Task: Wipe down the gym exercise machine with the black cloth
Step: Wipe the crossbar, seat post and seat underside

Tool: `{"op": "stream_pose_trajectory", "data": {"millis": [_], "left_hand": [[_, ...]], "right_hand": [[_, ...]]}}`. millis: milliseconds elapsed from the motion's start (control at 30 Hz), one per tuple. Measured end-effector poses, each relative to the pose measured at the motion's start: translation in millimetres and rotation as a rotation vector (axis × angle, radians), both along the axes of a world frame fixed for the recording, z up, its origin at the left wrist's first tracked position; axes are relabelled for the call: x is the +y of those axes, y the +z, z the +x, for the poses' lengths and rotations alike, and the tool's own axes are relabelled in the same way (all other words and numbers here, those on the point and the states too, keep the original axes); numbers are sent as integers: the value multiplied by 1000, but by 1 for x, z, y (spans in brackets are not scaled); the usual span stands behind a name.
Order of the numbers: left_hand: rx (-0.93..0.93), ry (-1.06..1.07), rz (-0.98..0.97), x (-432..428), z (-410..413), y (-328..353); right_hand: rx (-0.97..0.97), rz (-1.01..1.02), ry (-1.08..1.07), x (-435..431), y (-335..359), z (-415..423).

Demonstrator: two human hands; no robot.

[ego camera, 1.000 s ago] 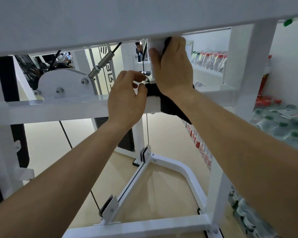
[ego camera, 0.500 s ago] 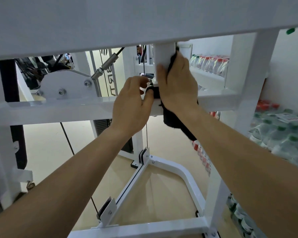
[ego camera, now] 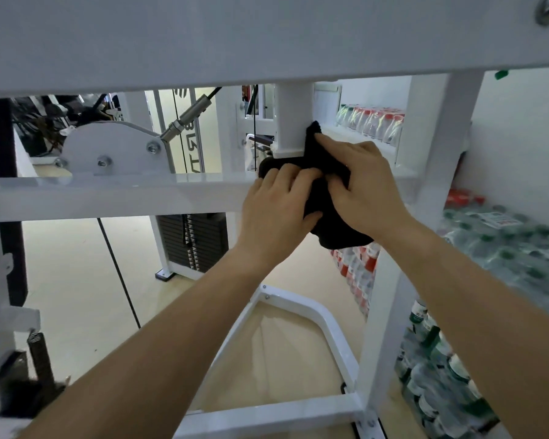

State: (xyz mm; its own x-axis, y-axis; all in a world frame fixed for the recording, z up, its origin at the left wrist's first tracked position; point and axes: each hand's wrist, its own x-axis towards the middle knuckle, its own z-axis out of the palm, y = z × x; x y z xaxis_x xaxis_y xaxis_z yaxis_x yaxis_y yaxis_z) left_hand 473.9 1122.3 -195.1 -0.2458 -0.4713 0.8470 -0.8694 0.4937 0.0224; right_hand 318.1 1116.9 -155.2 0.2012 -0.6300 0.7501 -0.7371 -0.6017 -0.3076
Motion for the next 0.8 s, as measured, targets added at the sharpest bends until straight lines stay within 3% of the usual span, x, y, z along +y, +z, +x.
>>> {"op": "stream_pose_trajectory", "data": {"millis": [167,367,500,567,700,800], "left_hand": [[286,-224,91,15,9,1],[212,-270,131,23,29,6],[367,-225,59,16,40,15],[521,-183,2,12,42,28],[942,-166,-29,-8,33,72],[1046,-153,-37,-24,15,93]], "right_hand": [[-196,29,100,24,4,10],[-469,165,253,26,11,33],[-368,376,402,28,15,43],[-276,277,283,26,11,49],[-461,139,96,19,5,46],[-468,133,37,13,-2,37]]}}
